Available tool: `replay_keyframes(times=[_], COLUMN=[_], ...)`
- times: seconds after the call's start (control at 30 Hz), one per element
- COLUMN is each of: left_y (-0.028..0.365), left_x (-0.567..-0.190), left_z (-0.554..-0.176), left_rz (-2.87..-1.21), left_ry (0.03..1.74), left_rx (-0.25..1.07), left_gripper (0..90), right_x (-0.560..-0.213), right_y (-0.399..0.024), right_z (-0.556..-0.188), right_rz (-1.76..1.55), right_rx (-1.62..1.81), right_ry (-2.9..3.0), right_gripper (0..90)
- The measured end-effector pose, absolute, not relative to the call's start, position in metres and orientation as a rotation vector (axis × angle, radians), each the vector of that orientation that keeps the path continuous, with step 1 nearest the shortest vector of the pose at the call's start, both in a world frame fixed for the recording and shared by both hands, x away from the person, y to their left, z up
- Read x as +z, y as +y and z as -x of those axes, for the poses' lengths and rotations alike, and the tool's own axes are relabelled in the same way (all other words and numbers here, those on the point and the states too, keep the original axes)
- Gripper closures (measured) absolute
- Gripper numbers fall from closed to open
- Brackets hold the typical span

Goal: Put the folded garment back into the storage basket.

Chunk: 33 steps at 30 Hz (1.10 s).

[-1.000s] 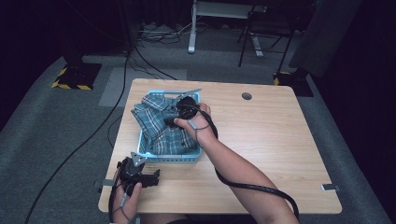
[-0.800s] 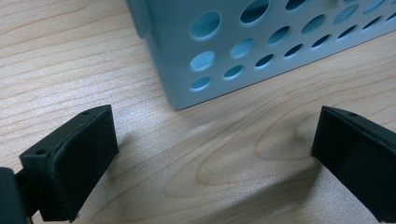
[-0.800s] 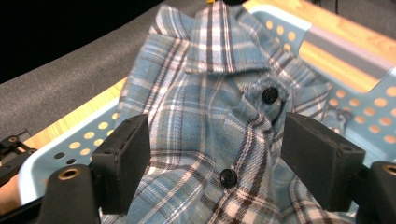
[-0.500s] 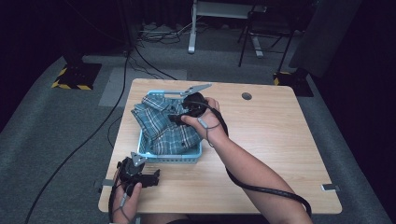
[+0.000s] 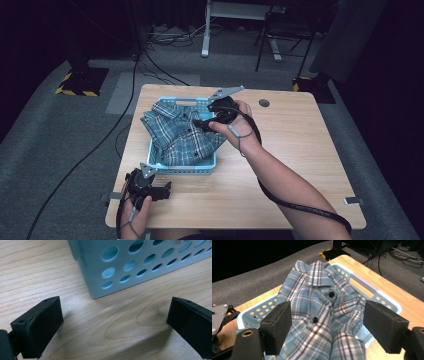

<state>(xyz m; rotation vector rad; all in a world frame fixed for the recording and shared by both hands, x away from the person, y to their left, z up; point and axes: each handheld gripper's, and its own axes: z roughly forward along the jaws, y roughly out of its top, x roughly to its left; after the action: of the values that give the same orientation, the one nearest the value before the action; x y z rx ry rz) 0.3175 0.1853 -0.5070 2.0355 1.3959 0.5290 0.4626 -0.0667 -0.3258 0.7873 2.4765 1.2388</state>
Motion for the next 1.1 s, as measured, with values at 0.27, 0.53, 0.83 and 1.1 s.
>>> replay_keyframes(times=[0.27,0.53,0.83,1.1], left_y=[0.185,0.185,0.185,0.185], left_x=[-0.507,-0.507,-0.507,-0.507], left_z=[-0.317,-0.317,-0.317,-0.317], left_rz=[-2.035,-2.036,-2.035,-2.034], left_ry=[1.395,1.395,1.396,1.396], left_rx=[0.529,0.529,0.529,0.531], left_gripper=[0.2,0.2,0.2,0.2], right_x=[-0.315,-0.308,-0.302,-0.298], right_y=[-0.085,-0.103,-0.120,-0.134], right_z=[-0.457,-0.453,-0.452,-0.451], right_rz=[-0.771,-0.764,-0.779,-0.797], right_rx=[1.253,1.257,1.256,1.256], right_ry=[2.455,2.435,2.419,2.401], right_gripper=[21.3,21.3,21.1,20.7])
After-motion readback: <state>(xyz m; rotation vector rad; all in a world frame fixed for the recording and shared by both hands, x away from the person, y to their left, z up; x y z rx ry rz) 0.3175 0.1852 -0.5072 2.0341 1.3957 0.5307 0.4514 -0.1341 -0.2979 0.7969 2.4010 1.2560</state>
